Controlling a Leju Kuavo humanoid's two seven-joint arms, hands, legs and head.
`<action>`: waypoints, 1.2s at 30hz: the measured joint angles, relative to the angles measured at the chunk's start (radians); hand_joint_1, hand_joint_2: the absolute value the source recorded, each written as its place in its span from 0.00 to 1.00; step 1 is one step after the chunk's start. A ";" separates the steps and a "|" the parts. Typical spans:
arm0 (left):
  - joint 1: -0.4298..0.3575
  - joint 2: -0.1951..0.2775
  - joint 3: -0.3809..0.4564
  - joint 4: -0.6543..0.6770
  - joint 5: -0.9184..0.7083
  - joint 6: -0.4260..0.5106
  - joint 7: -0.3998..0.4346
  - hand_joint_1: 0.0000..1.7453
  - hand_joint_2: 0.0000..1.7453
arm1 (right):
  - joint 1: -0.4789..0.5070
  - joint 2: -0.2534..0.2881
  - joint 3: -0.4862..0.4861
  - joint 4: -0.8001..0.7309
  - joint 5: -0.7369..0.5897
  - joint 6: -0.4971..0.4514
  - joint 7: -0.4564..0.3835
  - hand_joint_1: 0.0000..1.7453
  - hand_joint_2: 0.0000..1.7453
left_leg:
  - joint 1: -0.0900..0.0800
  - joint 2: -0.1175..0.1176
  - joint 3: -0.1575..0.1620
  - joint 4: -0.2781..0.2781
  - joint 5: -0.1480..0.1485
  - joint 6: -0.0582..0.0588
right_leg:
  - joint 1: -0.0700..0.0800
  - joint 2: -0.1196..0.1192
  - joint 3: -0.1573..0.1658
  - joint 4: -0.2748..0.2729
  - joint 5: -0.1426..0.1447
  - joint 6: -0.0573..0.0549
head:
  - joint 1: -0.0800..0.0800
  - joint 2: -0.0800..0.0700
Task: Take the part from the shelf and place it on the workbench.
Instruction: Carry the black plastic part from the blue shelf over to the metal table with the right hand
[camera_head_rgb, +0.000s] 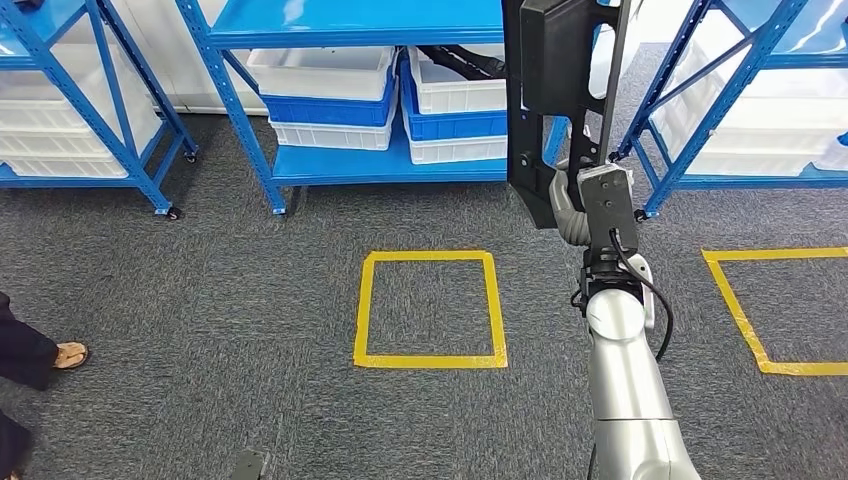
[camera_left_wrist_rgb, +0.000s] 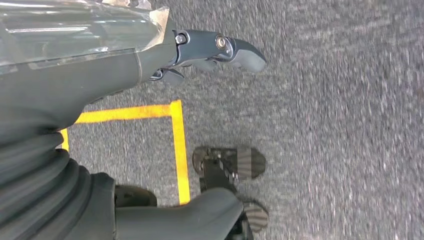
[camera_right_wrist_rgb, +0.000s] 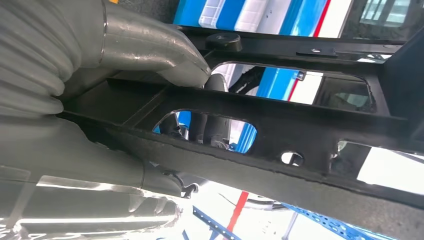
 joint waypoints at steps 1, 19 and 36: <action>0.000 0.000 0.001 0.000 0.000 0.000 0.000 0.00 1.00 | 0.002 0.000 0.000 0.000 0.000 0.000 0.000 1.00 1.00 | -0.002 0.000 -0.003 0.000 0.002 0.003 | -0.002 0.000 -0.002 -0.001 0.003 0.003 | 0.000 0.000; 0.008 -0.004 0.025 0.000 0.006 0.009 -0.012 0.00 1.00 | 0.003 0.000 0.009 0.002 0.052 -0.030 0.017 1.00 1.00 | 0.010 -0.005 -0.014 -0.024 0.039 0.045 | -0.018 0.001 -0.072 0.130 -0.062 0.017 | 0.000 0.000; 0.018 -0.002 0.026 0.001 -0.013 0.009 -0.008 0.00 1.00 | 0.030 -0.007 0.007 0.016 0.065 -0.045 0.023 1.00 1.00 | 0.033 -0.003 -0.186 0.275 -0.088 -0.026 | -0.022 -0.008 0.000 0.044 -0.041 -0.003 | -0.003 0.000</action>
